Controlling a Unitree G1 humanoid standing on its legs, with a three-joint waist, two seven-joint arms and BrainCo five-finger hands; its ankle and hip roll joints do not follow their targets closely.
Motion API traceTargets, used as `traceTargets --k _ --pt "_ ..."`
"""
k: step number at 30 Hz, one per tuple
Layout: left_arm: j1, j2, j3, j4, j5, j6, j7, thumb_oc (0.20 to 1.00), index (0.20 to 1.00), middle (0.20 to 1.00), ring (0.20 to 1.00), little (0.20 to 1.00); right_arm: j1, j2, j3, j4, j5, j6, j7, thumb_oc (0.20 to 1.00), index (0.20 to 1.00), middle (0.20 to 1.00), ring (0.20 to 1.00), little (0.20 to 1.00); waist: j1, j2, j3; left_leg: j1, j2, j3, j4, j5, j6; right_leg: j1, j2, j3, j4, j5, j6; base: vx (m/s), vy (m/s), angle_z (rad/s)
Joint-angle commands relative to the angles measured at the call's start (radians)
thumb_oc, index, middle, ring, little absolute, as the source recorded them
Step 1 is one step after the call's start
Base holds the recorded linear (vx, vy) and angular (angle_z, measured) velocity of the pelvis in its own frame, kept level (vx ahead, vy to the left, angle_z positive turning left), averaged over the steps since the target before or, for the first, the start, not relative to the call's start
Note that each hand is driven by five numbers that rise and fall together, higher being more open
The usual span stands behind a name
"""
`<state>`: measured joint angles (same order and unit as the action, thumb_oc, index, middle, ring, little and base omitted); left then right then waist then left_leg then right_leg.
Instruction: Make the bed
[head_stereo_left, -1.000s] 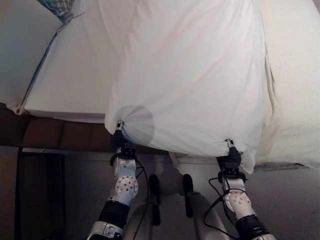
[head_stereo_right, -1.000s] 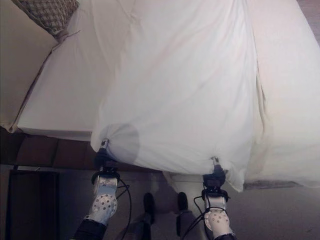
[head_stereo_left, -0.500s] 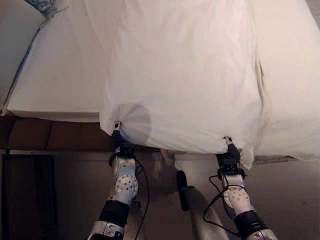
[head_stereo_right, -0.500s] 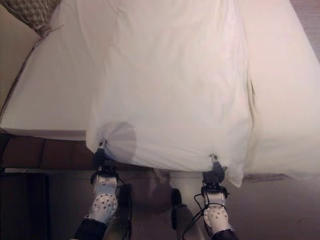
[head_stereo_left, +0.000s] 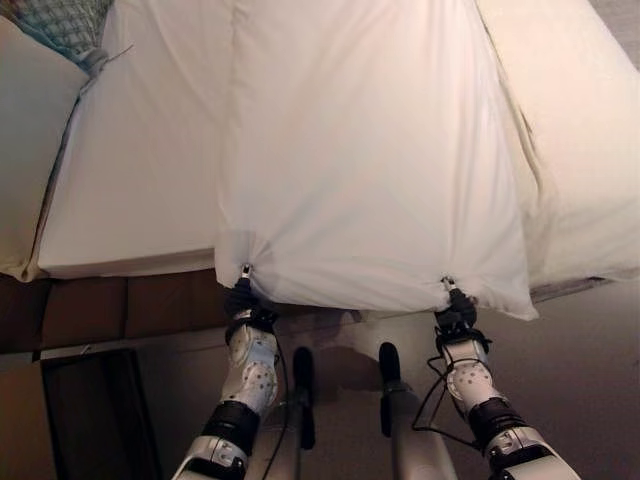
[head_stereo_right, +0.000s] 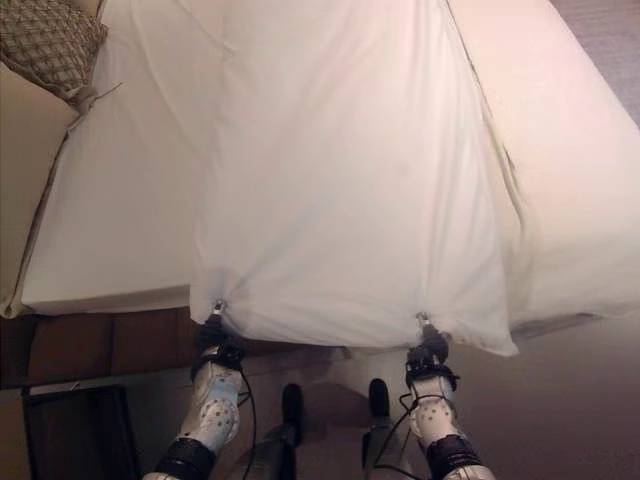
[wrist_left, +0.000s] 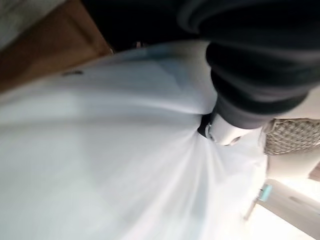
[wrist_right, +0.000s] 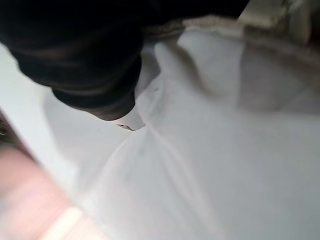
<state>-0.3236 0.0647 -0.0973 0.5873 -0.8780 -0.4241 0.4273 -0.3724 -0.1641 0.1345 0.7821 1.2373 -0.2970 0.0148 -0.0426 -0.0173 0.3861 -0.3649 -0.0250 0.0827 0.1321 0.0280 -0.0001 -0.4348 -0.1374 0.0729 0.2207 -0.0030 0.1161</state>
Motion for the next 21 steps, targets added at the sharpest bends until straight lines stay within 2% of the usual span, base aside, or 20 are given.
traceTargets --k 1,2,4,5,6,7,13,14,16,18,19,20,21 --pt "-0.021 0.031 0.055 0.103 0.066 -0.01 0.044 0.2 0.2 0.2 0.2 0.2 0.089 -0.027 0.066 0.077 -0.126 0.037 -0.017 0.2 0.2 0.2 0.2 0.2 -0.004 -0.001 -0.008 -0.045 0.017 0.011 0.051 -0.044 -0.037 -0.022 0.021 -0.007 -0.106 0.093 0.018 0.0 -0.063 -0.02" --pt "-0.031 0.032 0.049 0.182 0.096 0.026 0.041 0.2 0.2 0.2 0.2 0.2 0.079 -0.027 0.083 0.143 -0.194 0.056 -0.035 0.2 0.2 0.2 0.2 0.2 -0.006 0.003 -0.007 -0.045 0.021 0.011 0.048 -0.042 -0.042 -0.017 0.017 -0.01 -0.116 0.097 0.019 -0.01 -0.048 -0.03" --pt "-0.057 0.031 0.044 0.287 0.114 0.041 0.048 0.2 0.2 0.2 0.2 0.2 0.052 -0.029 0.106 0.226 -0.279 0.078 -0.057 0.2 0.2 0.2 0.2 0.2 -0.011 0.007 -0.012 -0.05 0.022 0.016 0.032 -0.03 -0.043 -0.024 0.011 -0.01 -0.129 0.111 0.023 -0.01 -0.023 -0.05" --pt "-0.1 0.025 0.049 0.423 0.123 0.096 0.056 0.2 0.2 0.2 0.2 0.2 0.025 -0.026 0.118 0.327 -0.352 0.118 -0.082 0.2 0.2 0.2 0.2 0.2 -0.018 0.015 -0.01 -0.047 0.024 0.017 0.018 -0.022 -0.05 -0.017 0.009 -0.005 -0.148 0.12 0.024 0.0 -0.015 -0.04" --pt "-0.102 0.025 0.05 0.425 0.123 0.096 0.055 0.2 0.2 0.2 0.2 0.2 0.023 -0.026 0.118 0.328 -0.352 0.118 -0.081 0.2 0.2 0.2 0.2 0.2 -0.019 0.014 -0.011 -0.05 0.023 0.017 0.016 -0.019 -0.05 -0.02 0.008 -0.004 -0.15 0.123 0.024 0.0 0.0 0.0" --pt "-0.122 0.026 0.039 0.509 0.178 0.135 0.066 0.2 0.2 0.2 0.2 0.2 0.013 -0.025 0.135 0.394 -0.437 0.145 -0.094 0.2 0.2 0.2 0.2 0.2 -0.022 0.015 -0.015 -0.052 0.025 0.016 0.008 -0.013 -0.051 -0.017 0.006 -0.005 -0.159 0.124 0.021 0.0 -0.015 0.06" --pt "-0.125 0.024 0.046 0.621 0.257 0.189 0.097 0.2 0.2 0.2 0.2 0.2 0.019 -0.025 0.139 0.483 -0.572 0.182 -0.107 0.2 0.2 0.2 0.2 0.2 -0.026 0.017 -0.018 -0.043 0.028 0.006 -0.014 -0.002 -0.055 -0.01 0.006 -0.009 -0.16 0.126 0.019 0.01 -0.023 0.06" --pt "-0.118 0.03 0.05 0.663 0.285 0.215 0.097 0.2 0.2 0.2 0.2 0.2 0.026 -0.021 0.165 0.517 -0.671 0.213 -0.09 0.2 0.2 0.2 0.2 0.2 -0.026 0.017 -0.021 -0.04 0.029 0.004 -0.027 0.006 -0.06 -0.005 0.005 -0.014 -0.169 0.129 0.019 0.03 -0.032 0.05" --pt "-0.103 0.03 0.038 0.681 0.318 0.241 0.075 0.2 0.2 0.2 0.2 0.2 0.033 -0.021 0.172 0.547 -0.723 0.228 -0.094 0.2 0.2 0.2 0.2 0.2 -0.024 0.015 -0.023 -0.035 0.032 0.0 -0.03 0.008 -0.058 0.001 0.003 -0.02 -0.17 0.127 0.018 0.04 -0.037 0.1" --pt "-0.089 0.027 0.024 0.696 0.339 0.261 0.068 0.2 0.2 0.2 0.2 0.2 0.033 -0.017 0.152 0.553 -0.711 0.225 -0.12 0.407 0.407 0.407 0.407 0.407 -0.022 0.015 -0.023 -0.033 0.033 -0.005 -0.027 0.006 -0.057 0.007 0.002 -0.025 -0.168 0.124 0.018 0.03 -0.017 0.12" --pt "-0.085 0.027 0.024 0.705 0.338 0.267 0.059 0.313 0.313 0.313 0.313 0.313 0.033 -0.015 0.142 0.558 -0.71 0.225 -0.125 0.931 0.931 0.931 0.931 0.931 -0.021 0.015 -0.023 -0.032 0.033 -0.007 -0.026 0.004 -0.057 0.01 0.002 -0.027 -0.166 0.122 0.017 0.02 -0.003 0.14" --pt "-0.079 0.021 0.007 0.697 0.345 0.27 0.051 0.576 0.576 0.576 0.576 0.576 0.029 -0.017 0.137 0.559 -0.712 0.23 -0.13 1.0 1.0 1.0 1.0 1.0 -0.021 0.016 -0.021 -0.031 0.034 -0.011 -0.025 0.003 -0.056 0.011 0.002 -0.028 -0.163 0.12 0.017 0.04 -0.008 0.13" --pt "-0.068 0.016 -0.007 0.69 0.341 0.276 0.013 1.0 1.0 1.0 1.0 1.0 0.026 -0.021 0.137 0.561 -0.728 0.234 -0.131 1.0 1.0 1.0 1.0 1.0 -0.018 0.019 -0.019 -0.029 0.032 -0.016 -0.028 0.003 -0.056 0.016 0.0 -0.032 -0.161 0.117 0.018 0.03 -0.008 0.07"
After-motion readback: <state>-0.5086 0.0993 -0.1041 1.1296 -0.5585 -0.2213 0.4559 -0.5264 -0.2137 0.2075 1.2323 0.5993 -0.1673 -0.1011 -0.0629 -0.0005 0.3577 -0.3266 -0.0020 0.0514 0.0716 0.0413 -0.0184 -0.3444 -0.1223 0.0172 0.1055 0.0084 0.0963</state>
